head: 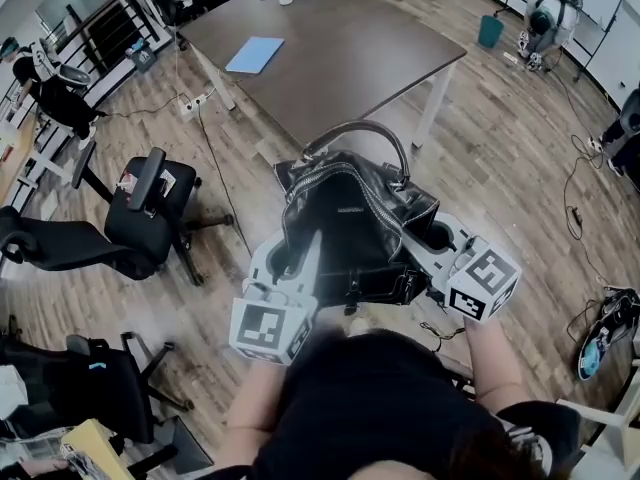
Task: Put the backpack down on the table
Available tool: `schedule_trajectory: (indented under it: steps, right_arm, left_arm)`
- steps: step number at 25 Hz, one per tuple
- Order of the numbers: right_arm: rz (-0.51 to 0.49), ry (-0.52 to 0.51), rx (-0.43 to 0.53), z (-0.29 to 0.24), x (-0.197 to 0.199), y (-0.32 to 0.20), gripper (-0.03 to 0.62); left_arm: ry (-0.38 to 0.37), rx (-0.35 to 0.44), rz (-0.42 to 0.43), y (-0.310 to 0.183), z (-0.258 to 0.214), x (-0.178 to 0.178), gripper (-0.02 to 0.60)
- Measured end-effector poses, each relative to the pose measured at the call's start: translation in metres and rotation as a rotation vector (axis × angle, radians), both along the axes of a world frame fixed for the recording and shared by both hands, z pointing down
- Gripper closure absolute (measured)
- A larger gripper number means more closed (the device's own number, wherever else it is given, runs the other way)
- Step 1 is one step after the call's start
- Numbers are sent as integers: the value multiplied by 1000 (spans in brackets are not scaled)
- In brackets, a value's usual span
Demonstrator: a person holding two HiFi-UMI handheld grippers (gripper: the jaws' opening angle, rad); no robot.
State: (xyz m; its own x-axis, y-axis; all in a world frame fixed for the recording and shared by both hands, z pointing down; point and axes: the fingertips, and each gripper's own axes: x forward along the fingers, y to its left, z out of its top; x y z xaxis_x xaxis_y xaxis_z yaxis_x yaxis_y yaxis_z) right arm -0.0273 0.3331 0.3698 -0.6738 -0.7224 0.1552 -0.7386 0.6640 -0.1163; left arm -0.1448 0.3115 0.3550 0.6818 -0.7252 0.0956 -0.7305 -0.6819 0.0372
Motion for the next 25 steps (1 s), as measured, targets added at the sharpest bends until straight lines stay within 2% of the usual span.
schedule_trajectory:
  steps: [12,16,20,25]
  right_arm:
    - [55,-22,-24,2,26,-35,513]
    - [76,-21,-29,-1,37,-63,513]
    - [76,-7,-36,-5,45,-95,513]
    - [59,-4,-32,-15,44,-136,513]
  left_arm:
    - [-8,1,65,-40,2,29,497]
    - [0,7,92,-70,-2,41,497]
    - [38,0,97,-102,-9,50,497]
    - [49,7,88,-141,-19,47,497]
